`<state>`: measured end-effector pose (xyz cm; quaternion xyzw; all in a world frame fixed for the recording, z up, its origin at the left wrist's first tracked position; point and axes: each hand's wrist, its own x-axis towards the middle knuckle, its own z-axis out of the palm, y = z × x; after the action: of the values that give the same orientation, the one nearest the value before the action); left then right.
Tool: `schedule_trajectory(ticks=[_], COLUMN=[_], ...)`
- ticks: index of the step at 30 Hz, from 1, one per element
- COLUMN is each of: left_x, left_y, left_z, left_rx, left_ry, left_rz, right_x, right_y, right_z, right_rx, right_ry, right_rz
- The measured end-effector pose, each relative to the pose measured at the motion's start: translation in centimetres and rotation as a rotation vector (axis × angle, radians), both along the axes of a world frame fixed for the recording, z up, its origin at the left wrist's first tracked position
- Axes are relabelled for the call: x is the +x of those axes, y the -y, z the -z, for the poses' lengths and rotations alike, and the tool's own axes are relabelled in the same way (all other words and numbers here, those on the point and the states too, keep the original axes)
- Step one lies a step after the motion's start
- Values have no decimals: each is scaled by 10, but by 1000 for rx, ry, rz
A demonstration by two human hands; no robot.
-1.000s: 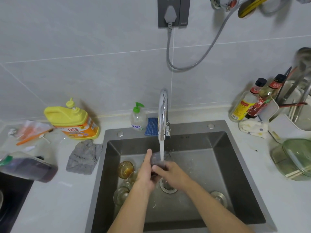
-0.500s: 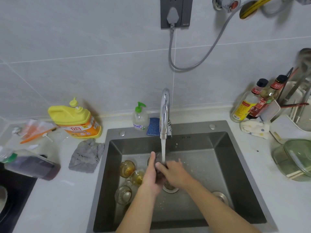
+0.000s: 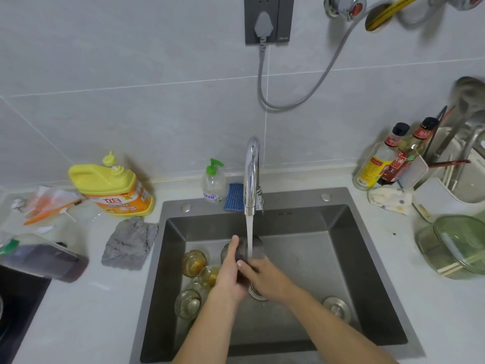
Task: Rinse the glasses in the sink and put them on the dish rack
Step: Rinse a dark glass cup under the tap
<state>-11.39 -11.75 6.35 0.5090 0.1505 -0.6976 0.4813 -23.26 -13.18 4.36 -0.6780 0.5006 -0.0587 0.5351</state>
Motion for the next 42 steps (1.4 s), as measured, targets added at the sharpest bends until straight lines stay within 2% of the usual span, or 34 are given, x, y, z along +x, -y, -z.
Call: schedule_trajectory(ticks=[3, 5, 6, 9, 10, 13, 15, 17, 19, 21, 23, 25, 27, 30, 33, 35, 37, 40, 42], left_x=[5, 3, 0, -3, -1, 8, 8, 3, 0, 3, 7, 8, 9, 8, -1, -1, 4, 7, 5], left_y=[0, -2, -4, -8, -8, -2, -2, -2, -3, -1, 1, 2, 3, 4, -2, -3, -1, 2, 2], left_z=[-1, 1, 2, 7, 7, 0, -3, -2, 2, 5, 6, 7, 9, 8, 6, 5, 4, 4, 3], left_rx=[-9, -14, -15, -49, -52, -18, -9, -15, -28, -22, -15, 4, 17, 34, -25, -31, -6, 77, 83], left_ry=[49, 78, 71, 70, 65, 20, 18, -4, -7, 23, 5, -20, -11, 70, 112, 122, 96, 54, 58], left_rz=[19, 25, 23, -4, -8, 9, 6, -3, -39, -49, -18, 26, 49, 56, 39, 7, 15, 8, 4], right_x=[-12, -7, -2, 10, 8, -5, -6, 4, 12, 8, -5, -16, -16, -6, 4, 4, -5, -18, -13], right_y=[5, 8, 9, 9, 8, 3, 3, 5, 7, 7, 9, 9, 6, 2, 7, 10, 10, 12, 11], right_z=[-9, -17, -19, -20, -20, -14, -10, -10, -7, -2, 2, 1, -4, -13, -22, -24, -18, -9, -14], right_rx=[-279, -338, -323, -21, 21, -141, -238, -204, -35, 39, -128, -366, -455, -248, 11, 188, 131, -248, -308], right_ry=[-218, -215, -194, 46, 76, -125, -195, -103, 65, 128, 1, -226, -271, -79, 142, 217, 111, -193, -173], right_rz=[-225, -179, -130, 137, 134, -85, -111, -32, 79, 74, -39, -183, -263, -102, 176, 222, 64, -187, -194])
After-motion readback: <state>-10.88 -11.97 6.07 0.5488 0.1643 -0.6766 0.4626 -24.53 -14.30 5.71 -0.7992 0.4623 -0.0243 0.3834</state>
